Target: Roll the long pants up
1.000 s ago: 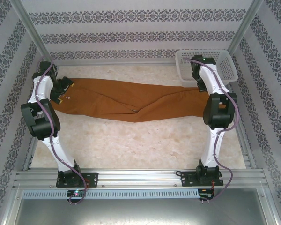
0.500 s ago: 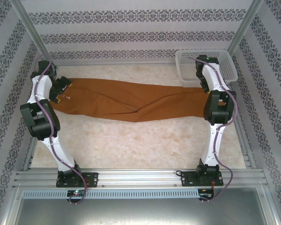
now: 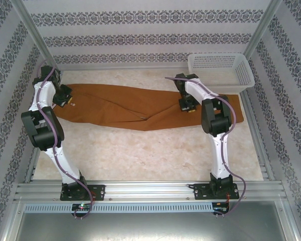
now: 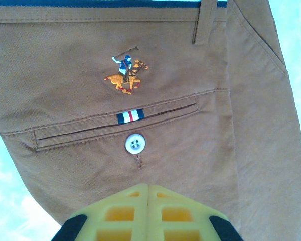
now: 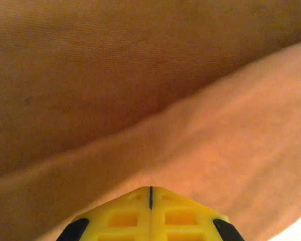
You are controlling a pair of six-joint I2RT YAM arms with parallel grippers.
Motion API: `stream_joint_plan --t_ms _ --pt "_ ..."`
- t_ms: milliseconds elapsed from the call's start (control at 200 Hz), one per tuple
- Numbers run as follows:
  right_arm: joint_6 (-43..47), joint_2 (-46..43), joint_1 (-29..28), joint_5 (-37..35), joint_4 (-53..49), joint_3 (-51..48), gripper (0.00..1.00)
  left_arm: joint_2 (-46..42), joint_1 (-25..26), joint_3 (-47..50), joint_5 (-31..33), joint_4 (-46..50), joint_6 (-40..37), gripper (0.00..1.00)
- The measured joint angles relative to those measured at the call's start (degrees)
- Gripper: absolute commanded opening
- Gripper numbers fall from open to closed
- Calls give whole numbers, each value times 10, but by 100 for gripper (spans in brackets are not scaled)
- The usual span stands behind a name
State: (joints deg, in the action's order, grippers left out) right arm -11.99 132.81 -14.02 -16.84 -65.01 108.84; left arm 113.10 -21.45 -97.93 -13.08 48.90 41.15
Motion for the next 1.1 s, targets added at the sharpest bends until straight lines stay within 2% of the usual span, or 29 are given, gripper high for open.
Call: stream_joint_plan --t_ms 265,724,799,834,869,889,954,979,1039,1099 --pt "4 -1 13 58 26 -11 0 0 0 0 -4 1 0 0" --pt "-33 -154 -5 68 51 -273 0 0 0 0 -2 13 0 0" --pt "-46 -181 -5 61 51 -318 0 0 0 0 -4 13 0 19" --pt "-51 -193 -5 57 49 -336 0 0 0 0 -7 13 -1 35" --pt "-56 -200 -5 53 42 -347 6 0 0 -1 -13 13 -1 55" --pt "-58 -205 -5 50 37 -350 14 1 0 -2 -18 13 -2 69" --pt "-65 -217 -5 44 29 -350 29 8 0 -16 -35 12 -2 94" --pt "-62 -223 -8 42 26 -347 39 13 0 -25 -41 13 -1 99" --pt "-59 -240 -12 47 12 -322 58 31 0 -53 -58 13 0 100" --pt "-56 -253 -24 64 4 -273 71 50 0 -83 -71 12 2 100"
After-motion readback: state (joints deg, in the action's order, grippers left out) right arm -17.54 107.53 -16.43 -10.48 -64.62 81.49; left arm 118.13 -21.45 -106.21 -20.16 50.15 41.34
